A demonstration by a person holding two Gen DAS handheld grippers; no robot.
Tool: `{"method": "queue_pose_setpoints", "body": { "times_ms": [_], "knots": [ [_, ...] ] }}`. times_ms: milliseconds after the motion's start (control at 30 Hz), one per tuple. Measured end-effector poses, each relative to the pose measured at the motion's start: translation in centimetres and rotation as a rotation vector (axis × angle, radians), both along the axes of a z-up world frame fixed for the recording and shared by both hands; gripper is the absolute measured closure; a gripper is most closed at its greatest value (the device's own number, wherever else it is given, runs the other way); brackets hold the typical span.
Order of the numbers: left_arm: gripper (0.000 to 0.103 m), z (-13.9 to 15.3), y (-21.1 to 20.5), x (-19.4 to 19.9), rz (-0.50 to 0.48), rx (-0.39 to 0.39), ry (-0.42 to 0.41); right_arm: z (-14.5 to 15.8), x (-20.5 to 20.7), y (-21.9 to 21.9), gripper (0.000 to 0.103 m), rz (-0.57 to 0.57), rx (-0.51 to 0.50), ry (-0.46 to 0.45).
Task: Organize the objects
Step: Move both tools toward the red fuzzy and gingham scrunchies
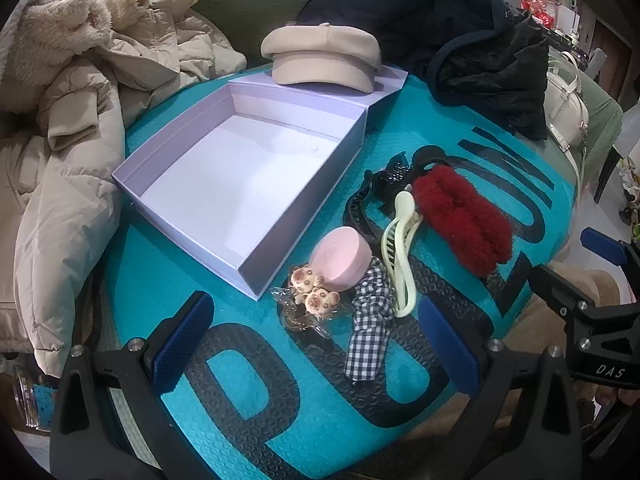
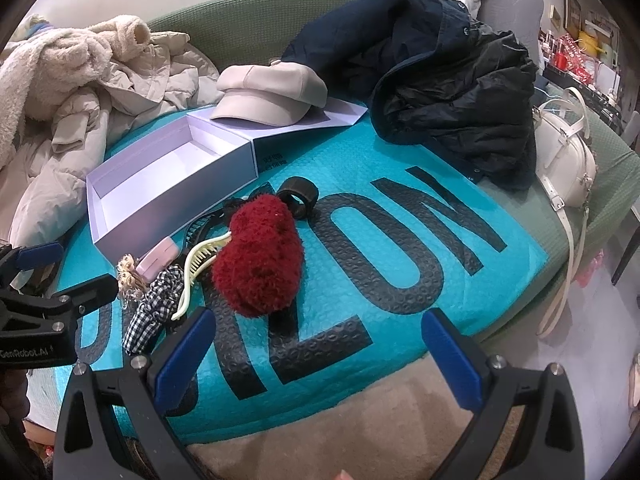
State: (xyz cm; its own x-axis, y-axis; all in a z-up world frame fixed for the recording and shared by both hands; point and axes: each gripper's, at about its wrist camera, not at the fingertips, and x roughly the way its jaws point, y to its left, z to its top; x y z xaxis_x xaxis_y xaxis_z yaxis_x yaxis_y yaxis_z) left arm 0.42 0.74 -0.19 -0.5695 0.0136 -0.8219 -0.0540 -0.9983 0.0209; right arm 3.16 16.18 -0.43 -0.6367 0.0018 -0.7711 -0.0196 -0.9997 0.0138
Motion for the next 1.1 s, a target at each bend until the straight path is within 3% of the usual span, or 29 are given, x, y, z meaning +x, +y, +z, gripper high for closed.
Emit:
{"method": "queue_pose_setpoints", "body": {
  "times_ms": [1100],
  "knots": [
    [0.001,1.5,0.1,1.1,-0.018,-0.006,0.024,0.7,1.0,-0.6,0.001,0.025,0.012,0.027]
  ]
}}
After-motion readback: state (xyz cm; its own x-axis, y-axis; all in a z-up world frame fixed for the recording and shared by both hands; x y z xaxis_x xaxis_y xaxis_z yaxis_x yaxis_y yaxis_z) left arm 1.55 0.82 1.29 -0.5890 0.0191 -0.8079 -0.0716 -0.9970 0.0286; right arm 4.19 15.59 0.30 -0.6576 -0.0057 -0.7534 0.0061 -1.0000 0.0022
